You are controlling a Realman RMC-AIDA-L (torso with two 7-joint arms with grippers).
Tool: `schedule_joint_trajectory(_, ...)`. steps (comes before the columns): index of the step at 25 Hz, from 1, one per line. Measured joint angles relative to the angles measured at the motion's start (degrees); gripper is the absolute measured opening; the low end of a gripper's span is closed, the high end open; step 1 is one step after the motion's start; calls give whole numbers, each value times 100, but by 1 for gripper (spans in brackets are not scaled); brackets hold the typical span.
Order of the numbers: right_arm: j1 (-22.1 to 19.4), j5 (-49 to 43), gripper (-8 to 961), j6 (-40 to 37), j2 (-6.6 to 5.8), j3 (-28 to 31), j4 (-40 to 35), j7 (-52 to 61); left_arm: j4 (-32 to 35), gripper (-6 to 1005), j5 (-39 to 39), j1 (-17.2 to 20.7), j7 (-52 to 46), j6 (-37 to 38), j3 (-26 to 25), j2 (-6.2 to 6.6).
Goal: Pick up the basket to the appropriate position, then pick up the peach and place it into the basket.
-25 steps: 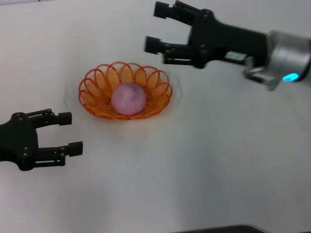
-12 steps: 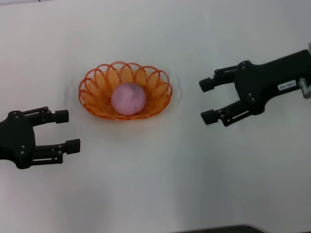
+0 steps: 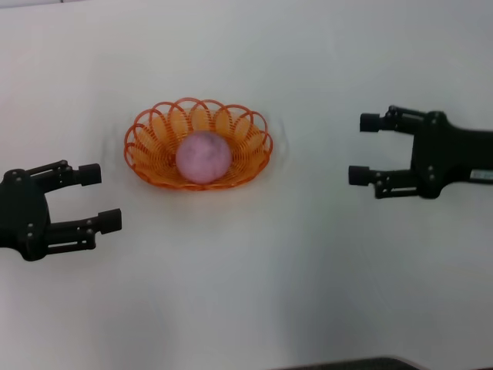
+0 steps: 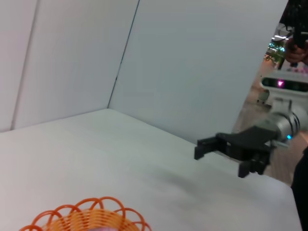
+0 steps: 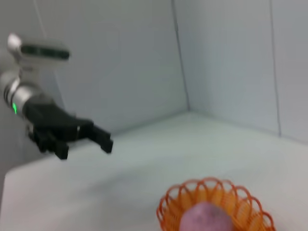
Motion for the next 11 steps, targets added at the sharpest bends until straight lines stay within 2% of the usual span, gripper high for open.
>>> schedule_joint_trajectory(3,11,1,945,125,-28,145,521,-243,-6,843,-2,30,30,-104,0,-20)
schedule_joint_trajectory(11,57,-21,945,284,60,122,610,-340,-75,843,-2,68,105,-189,0,-28)
